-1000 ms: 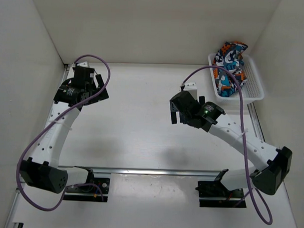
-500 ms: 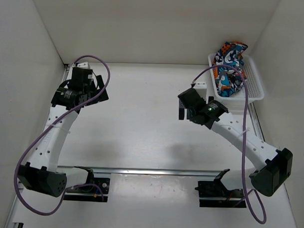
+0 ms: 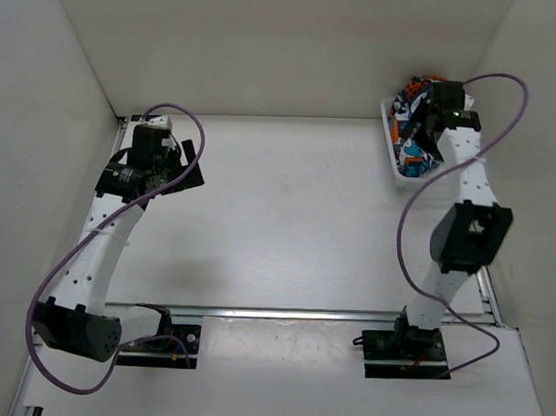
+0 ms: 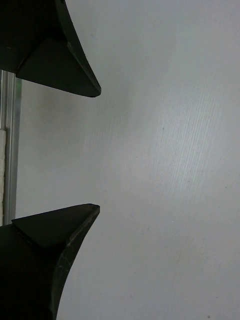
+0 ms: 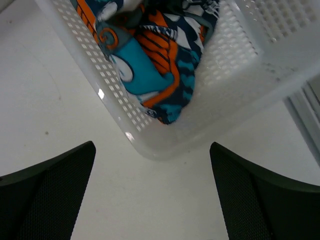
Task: Fold and stack the shorts
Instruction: Grab the shorts from the pile, then move the shorts to the center of the board
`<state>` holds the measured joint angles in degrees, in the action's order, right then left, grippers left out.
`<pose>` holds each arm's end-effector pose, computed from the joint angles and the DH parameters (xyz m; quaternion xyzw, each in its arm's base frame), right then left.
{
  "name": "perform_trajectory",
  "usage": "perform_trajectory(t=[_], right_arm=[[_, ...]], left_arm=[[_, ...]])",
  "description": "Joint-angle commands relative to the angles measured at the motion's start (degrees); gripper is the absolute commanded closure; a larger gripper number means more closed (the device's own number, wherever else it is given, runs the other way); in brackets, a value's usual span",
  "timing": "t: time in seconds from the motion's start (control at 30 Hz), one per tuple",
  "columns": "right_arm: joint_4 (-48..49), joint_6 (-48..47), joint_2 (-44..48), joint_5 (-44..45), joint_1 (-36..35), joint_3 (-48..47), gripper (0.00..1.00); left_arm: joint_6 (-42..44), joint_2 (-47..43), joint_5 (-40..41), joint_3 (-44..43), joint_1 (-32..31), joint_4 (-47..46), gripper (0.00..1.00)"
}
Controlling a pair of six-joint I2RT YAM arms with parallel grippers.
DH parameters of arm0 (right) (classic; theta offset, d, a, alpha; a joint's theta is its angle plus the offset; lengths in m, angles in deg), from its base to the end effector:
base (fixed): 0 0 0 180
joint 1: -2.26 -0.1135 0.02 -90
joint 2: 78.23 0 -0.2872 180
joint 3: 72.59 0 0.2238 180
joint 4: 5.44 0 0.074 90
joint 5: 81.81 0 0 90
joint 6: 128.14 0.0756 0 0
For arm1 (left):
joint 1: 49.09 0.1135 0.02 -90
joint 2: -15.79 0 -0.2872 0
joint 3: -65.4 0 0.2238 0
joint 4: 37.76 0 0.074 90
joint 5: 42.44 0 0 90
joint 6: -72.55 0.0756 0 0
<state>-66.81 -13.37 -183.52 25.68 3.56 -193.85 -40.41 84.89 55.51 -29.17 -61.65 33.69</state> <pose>0.4129 -0.0321 0.3481 0.2625 0.8779 -0.0614 0.3958 0.2200 -0.0383 0.3710 -0.1097 0.9187 -0.0528 0.3757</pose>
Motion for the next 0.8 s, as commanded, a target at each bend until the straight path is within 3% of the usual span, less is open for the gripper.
perform_trajectory(t=[0.0,0.1,0.17,0.2,0.3,0.33,0.37,0.4,0.53,0.77], right_arm=[[-1.9,-1.1,-11.2,-7.3,1.5,-13.0,0.0],[-3.0,0.6,-21.3,-9.1,3.1,-24.1,0.03],[-3.0,1.2,-26.4,-9.1,3.7,-27.9,0.1],[-3.0,1.8,-27.5,-9.1,3.7,-29.5,0.27],[-3.0,2.3,-28.2,-8.4,4.4,-32.2,0.63],[-2.4,2.3,-26.8,-7.7,4.4,-32.2,0.87],[-2.4,2.3,-25.6,-7.0,4.4,-31.4,0.96],[-2.4,2.8,-24.3,-6.4,4.4,-30.9,1.0],[-1.7,0.5,-12.2,-6.9,3.1,-28.4,1.0],[2.1,-4.5,5.4,-23.4,-7.9,-34.8,1.0]], left_arm=[[0.7,3.0,-2.2,-2.0,-0.3,-0.8,0.0],[1.3,5.2,-2.2,-3.4,-0.3,-0.8,0.0],[1.8,7.4,-2.2,-4.1,-0.3,-0.8,0.0],[1.8,8.1,-2.2,-4.7,-0.3,-0.8,0.0],[2.3,9.8,-2.2,-5.3,-0.3,-0.8,0.0],[2.3,10.4,-2.8,-5.3,-0.3,-0.8,0.0],[2.3,10.4,-2.8,-5.3,-0.3,-0.8,0.0],[2.3,10.4,-3.4,-5.3,-0.3,-0.8,0.0],[1.8,9.9,-4.6,-5.3,-0.3,-0.8,0.0],[1.3,6.6,-4.6,-8.1,-0.3,0.3,0.0]])
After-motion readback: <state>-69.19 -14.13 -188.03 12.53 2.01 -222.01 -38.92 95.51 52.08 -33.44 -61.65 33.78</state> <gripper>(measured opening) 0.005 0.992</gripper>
